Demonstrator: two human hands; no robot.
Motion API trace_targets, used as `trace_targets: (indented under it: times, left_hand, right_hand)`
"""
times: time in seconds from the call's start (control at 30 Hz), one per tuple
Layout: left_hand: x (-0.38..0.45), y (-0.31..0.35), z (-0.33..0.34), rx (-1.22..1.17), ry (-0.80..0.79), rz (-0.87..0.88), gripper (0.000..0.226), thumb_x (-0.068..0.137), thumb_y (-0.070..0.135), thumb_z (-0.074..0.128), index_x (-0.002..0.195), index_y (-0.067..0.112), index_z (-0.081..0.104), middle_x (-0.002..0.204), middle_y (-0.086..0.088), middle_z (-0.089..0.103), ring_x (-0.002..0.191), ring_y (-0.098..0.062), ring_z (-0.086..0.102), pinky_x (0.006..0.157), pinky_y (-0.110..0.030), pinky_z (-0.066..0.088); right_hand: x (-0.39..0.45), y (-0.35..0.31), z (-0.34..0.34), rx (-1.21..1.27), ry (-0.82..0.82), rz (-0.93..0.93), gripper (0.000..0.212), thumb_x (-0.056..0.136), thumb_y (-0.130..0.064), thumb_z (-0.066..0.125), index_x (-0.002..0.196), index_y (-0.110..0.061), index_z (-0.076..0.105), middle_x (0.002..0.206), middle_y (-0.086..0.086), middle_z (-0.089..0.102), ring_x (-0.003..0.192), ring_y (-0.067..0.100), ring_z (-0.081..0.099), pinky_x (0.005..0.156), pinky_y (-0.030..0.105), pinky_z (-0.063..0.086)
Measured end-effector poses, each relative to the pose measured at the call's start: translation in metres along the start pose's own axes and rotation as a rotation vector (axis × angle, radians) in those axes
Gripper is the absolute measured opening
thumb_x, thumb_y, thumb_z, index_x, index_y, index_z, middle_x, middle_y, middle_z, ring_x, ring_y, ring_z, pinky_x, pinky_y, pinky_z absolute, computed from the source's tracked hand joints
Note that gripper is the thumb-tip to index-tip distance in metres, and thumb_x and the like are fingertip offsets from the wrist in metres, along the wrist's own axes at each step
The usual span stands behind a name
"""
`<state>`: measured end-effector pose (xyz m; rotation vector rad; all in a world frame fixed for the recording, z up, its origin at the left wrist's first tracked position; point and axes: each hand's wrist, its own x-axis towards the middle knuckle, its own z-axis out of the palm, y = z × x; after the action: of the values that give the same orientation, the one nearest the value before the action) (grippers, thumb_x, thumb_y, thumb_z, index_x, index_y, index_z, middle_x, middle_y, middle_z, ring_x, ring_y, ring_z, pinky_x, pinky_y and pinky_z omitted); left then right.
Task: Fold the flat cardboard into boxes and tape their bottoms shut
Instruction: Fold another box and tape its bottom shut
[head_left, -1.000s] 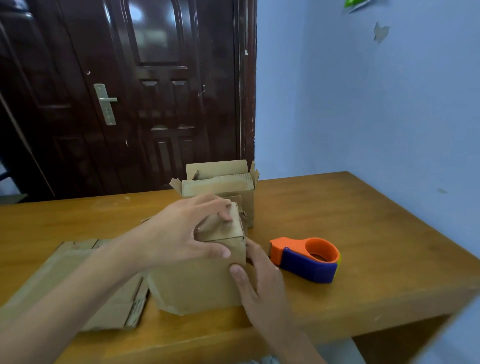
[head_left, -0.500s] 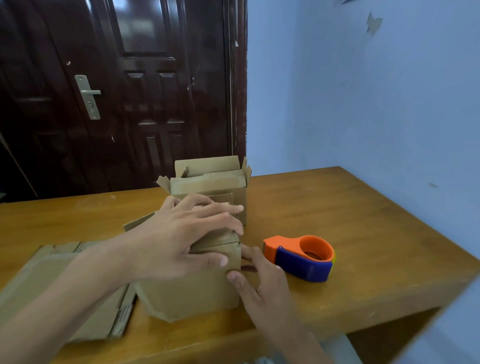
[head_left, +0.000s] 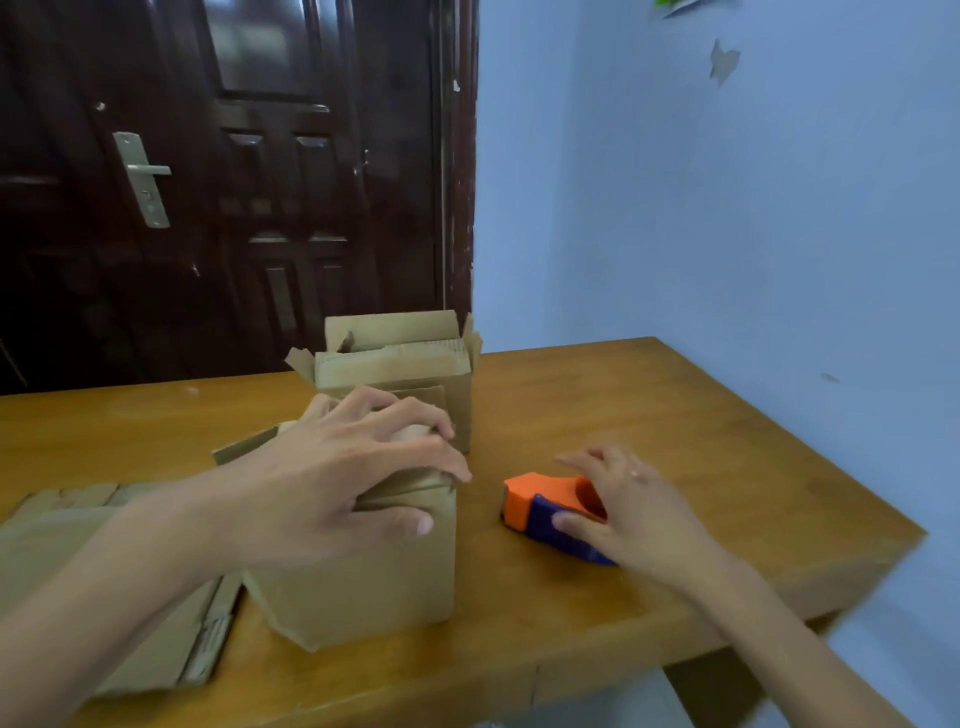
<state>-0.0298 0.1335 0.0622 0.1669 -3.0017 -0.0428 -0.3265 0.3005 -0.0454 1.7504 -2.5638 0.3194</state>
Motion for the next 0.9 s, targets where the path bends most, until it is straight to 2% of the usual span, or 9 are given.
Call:
trace_targets:
  times: [0.07, 0.13, 0.33, 0.47, 0.53, 0.6, 0.67, 0.77, 0.9]
  left_hand:
    - [0.0, 0.004, -0.002, 0.009, -0.011, -0.009, 0.034, 0.102, 0.074, 0.035, 0.135, 0.067, 0.034, 0.152, 0.032, 0.024, 0.142, -0.009, 0.023, 0.104, -0.043, 0.034]
    - [0.001, 0.009, -0.004, 0.036, -0.018, -0.036, 0.031, 0.103, 0.068, 0.038, 0.134, 0.062, 0.034, 0.152, 0.028, 0.025, 0.143, -0.013, 0.024, 0.105, -0.045, 0.034]
    - [0.003, 0.005, -0.003, 0.004, 0.017, -0.079, 0.032, 0.1, 0.064, 0.048, 0.132, 0.059, 0.042, 0.148, 0.024, 0.033, 0.139, -0.018, 0.031, 0.108, -0.054, 0.035]
    - [0.003, -0.002, 0.0, -0.073, 0.032, -0.085, 0.033, 0.099, 0.063, 0.055, 0.13, 0.059, 0.045, 0.145, 0.028, 0.036, 0.137, -0.015, 0.031, 0.108, -0.054, 0.034]
    - [0.003, -0.005, -0.001, -0.12, 0.04, -0.092, 0.032, 0.098, 0.063, 0.059, 0.128, 0.058, 0.05, 0.144, 0.028, 0.039, 0.138, -0.016, 0.032, 0.109, -0.055, 0.033]
    - [0.003, -0.006, -0.003, -0.165, 0.039, -0.103, 0.03, 0.097, 0.06, 0.062, 0.126, 0.056, 0.054, 0.143, 0.027, 0.041, 0.138, -0.016, 0.032, 0.111, -0.057, 0.031]
    - [0.003, -0.005, -0.005, -0.181, 0.033, -0.11, 0.028, 0.096, 0.057, 0.064, 0.123, 0.056, 0.056, 0.142, 0.027, 0.042, 0.136, -0.015, 0.033, 0.112, -0.058, 0.029]
    - [0.002, 0.0, -0.007, -0.19, 0.025, -0.13, 0.028, 0.095, 0.055, 0.065, 0.122, 0.055, 0.058, 0.14, 0.026, 0.043, 0.132, -0.015, 0.034, 0.112, -0.058, 0.028]
    - [-0.002, 0.007, -0.006, -0.185, 0.039, -0.153, 0.031, 0.094, 0.055, 0.066, 0.125, 0.053, 0.058, 0.141, 0.023, 0.044, 0.133, -0.017, 0.034, 0.113, -0.058, 0.028]
  right_hand:
    - [0.008, -0.002, 0.006, -0.067, -0.18, -0.002, 0.088, 0.086, -0.08, 0.057, 0.159, -0.054, 0.015, 0.169, -0.007, 0.024, 0.151, 0.024, 0.034, 0.12, 0.043, 0.039]
    - [0.018, -0.01, 0.012, -0.077, -0.217, 0.005, 0.095, 0.084, -0.082, 0.057, 0.16, -0.053, 0.008, 0.17, -0.007, 0.022, 0.15, 0.023, 0.037, 0.119, 0.043, 0.041]
    - [0.048, -0.029, 0.014, -0.071, -0.202, -0.021, 0.07, 0.089, -0.071, 0.063, 0.147, -0.042, 0.036, 0.137, -0.01, 0.057, 0.119, 0.017, 0.056, 0.091, 0.034, 0.048]
    - [0.048, -0.024, -0.003, 0.37, -0.214, 0.0, 0.044, 0.095, -0.056, 0.069, 0.134, -0.045, 0.051, 0.116, -0.013, 0.071, 0.091, 0.007, 0.068, 0.071, 0.025, 0.052]
    - [0.041, -0.024, -0.022, 0.617, -0.213, -0.007, 0.031, 0.099, -0.044, 0.068, 0.129, -0.043, 0.06, 0.109, -0.01, 0.076, 0.085, 0.005, 0.072, 0.068, 0.018, 0.052]
    - [0.033, -0.024, -0.044, 0.804, -0.24, -0.02, 0.026, 0.099, -0.042, 0.069, 0.124, -0.035, 0.067, 0.106, -0.002, 0.079, 0.087, 0.011, 0.074, 0.072, 0.02, 0.053]
    - [0.027, -0.021, -0.063, 0.963, -0.283, 0.007, 0.043, 0.091, -0.052, 0.075, 0.124, -0.026, 0.07, 0.114, 0.005, 0.079, 0.101, 0.024, 0.076, 0.084, 0.034, 0.057]
    - [0.019, -0.016, -0.079, 1.151, -0.325, 0.005, 0.073, 0.076, -0.063, 0.08, 0.128, -0.012, 0.072, 0.131, 0.016, 0.072, 0.124, 0.042, 0.065, 0.109, 0.054, 0.048]
    - [0.016, -0.027, -0.092, 1.34, -0.432, -0.09, 0.08, 0.073, -0.063, 0.085, 0.127, -0.005, 0.071, 0.134, 0.029, 0.065, 0.116, 0.042, 0.066, 0.097, 0.047, 0.057]
